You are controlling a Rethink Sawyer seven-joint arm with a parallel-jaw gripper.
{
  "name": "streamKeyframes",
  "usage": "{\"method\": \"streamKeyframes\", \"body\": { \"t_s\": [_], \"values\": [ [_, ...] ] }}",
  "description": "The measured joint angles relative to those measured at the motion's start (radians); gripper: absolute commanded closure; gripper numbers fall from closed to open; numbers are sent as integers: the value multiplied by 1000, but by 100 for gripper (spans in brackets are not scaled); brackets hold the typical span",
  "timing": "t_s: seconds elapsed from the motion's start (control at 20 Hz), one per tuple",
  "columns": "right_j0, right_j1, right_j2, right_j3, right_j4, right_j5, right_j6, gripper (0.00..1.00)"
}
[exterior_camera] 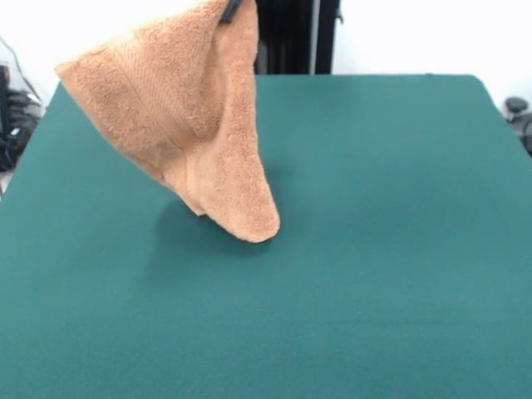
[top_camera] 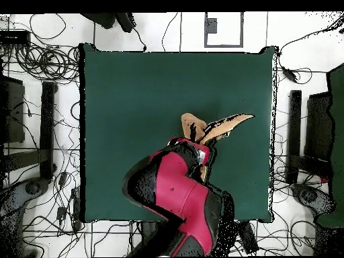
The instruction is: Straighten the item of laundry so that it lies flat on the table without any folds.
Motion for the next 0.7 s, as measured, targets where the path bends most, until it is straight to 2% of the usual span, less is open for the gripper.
{"method": "streamKeyframes", "body": {
  "t_s": [0.25,0.7],
  "values": [
    [33,11,-25,0,12,0,0,100],
    [45,16,-36,0,48,9,0,100]
  ]
}}
